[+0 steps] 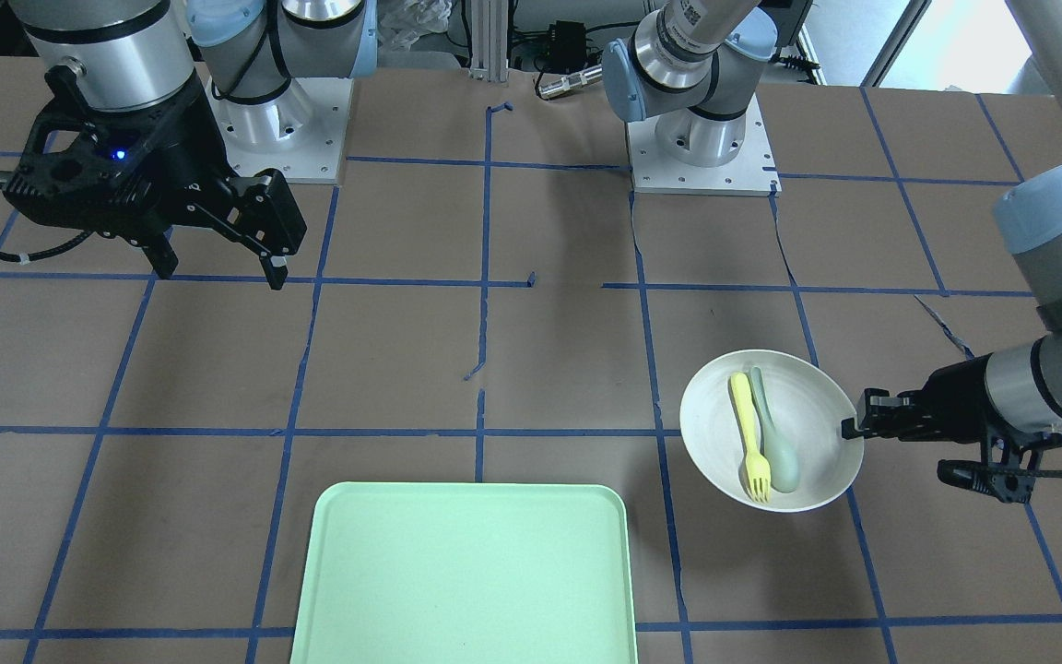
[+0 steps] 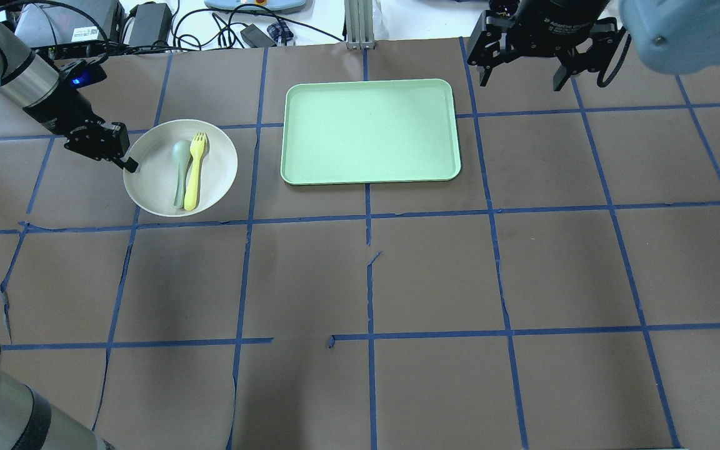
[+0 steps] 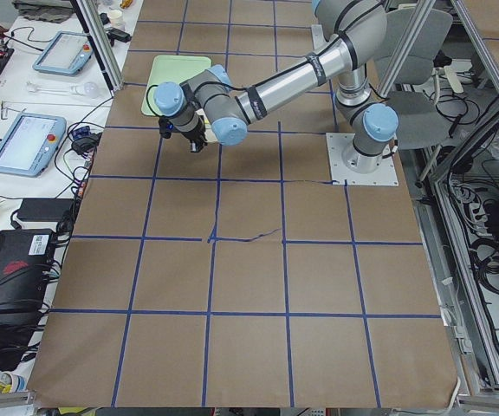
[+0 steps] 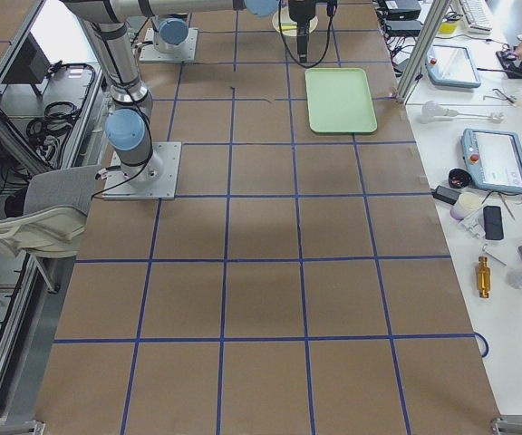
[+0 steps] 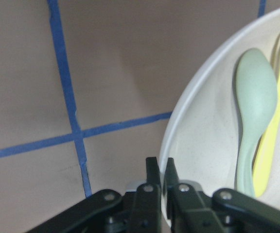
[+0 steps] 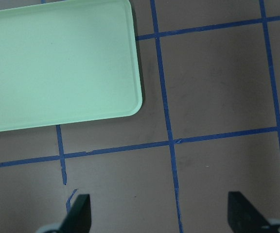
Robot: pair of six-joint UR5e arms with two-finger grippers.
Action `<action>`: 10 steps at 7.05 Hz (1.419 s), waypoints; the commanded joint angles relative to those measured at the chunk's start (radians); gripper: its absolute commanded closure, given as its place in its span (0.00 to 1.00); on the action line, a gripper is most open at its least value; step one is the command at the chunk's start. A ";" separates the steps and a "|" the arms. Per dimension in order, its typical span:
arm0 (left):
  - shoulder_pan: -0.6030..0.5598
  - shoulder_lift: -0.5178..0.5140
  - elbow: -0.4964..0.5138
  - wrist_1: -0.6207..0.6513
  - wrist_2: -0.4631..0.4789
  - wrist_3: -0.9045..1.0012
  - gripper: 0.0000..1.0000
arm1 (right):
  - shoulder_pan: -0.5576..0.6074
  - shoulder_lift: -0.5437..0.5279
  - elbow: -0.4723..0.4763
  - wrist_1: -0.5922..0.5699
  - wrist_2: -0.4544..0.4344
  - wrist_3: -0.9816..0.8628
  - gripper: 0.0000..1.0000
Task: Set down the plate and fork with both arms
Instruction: 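Slide the plate with the left gripper onto the green tray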
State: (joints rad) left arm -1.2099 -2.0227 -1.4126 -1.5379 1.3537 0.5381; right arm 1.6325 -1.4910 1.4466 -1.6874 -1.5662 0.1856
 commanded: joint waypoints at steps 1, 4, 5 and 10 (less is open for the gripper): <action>-0.124 -0.059 0.116 -0.010 -0.004 -0.101 1.00 | 0.001 0.001 0.001 -0.001 0.001 0.000 0.00; -0.235 -0.146 0.141 0.088 -0.099 -0.150 1.00 | 0.003 0.002 0.000 0.000 0.000 0.000 0.00; -0.273 -0.180 0.161 0.113 -0.111 -0.165 1.00 | 0.003 0.003 0.000 -0.003 0.001 0.000 0.00; -0.384 -0.382 0.302 0.233 -0.209 -0.423 1.00 | 0.004 0.002 0.000 0.000 0.000 0.002 0.00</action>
State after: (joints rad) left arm -1.5789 -2.3656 -1.1495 -1.3087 1.1502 0.1783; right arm 1.6362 -1.4893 1.4465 -1.6879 -1.5660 0.1870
